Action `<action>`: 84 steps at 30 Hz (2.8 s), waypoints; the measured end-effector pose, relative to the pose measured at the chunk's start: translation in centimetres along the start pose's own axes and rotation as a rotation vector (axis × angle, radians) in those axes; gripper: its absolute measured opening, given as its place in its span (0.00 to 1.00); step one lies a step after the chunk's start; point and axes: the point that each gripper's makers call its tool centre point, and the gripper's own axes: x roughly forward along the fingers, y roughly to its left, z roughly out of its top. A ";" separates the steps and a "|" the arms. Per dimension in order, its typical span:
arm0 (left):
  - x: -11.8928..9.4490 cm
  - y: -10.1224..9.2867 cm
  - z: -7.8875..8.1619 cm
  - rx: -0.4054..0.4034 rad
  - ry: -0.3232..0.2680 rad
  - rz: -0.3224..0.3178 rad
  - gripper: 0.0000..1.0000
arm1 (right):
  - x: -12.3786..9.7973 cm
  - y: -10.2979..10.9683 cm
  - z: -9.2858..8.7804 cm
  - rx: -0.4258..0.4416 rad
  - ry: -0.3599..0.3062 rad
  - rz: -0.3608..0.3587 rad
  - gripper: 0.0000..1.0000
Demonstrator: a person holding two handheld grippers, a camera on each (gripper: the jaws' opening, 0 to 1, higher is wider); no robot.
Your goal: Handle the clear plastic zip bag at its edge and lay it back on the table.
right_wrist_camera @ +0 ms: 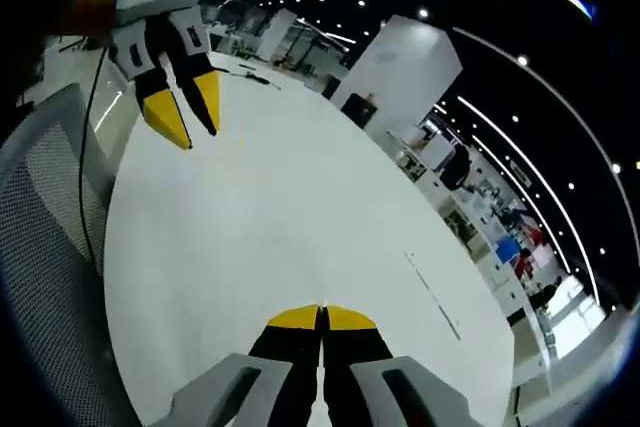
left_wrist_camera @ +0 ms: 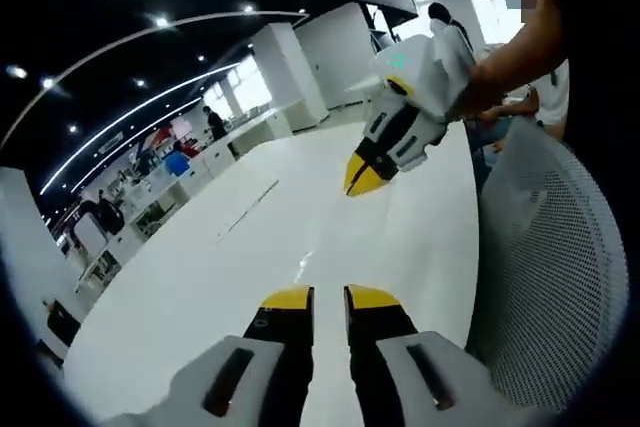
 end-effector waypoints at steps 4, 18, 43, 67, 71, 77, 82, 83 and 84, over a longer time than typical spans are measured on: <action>-1.0 -0.4 -1.0 -0.099 -0.004 0.028 0.15 | 0.6 1.3 -0.3 0.001 -0.009 0.043 0.00; -2.0 -3.7 -3.6 -0.226 0.036 0.019 0.23 | 6.2 4.2 -2.1 0.000 0.058 0.114 0.00; -0.6 -4.5 -7.4 -0.221 0.077 0.002 0.26 | 4.8 5.2 -3.8 0.273 0.028 0.150 0.27; -0.5 -3.9 -6.8 -0.238 0.040 0.035 0.48 | -5.0 3.2 -8.0 0.499 0.008 0.082 0.73; -0.5 -3.9 -6.6 -0.244 0.036 0.038 0.51 | -6.1 3.9 -8.9 0.529 -0.003 0.084 0.77; -0.6 -4.3 -6.1 -0.271 0.008 0.018 0.58 | -6.9 4.7 -9.3 0.575 -0.037 0.072 0.83; -0.6 -4.1 -6.0 -0.274 -0.001 0.024 0.66 | -6.9 5.6 -9.5 0.569 -0.048 0.078 0.88; -0.6 -4.1 -6.0 -0.273 -0.002 0.030 0.68 | -6.8 5.7 -9.5 0.571 -0.051 0.080 0.90; -0.6 -4.0 -6.0 -0.270 -0.003 0.034 0.71 | -6.8 5.8 -9.6 0.569 -0.056 0.079 0.92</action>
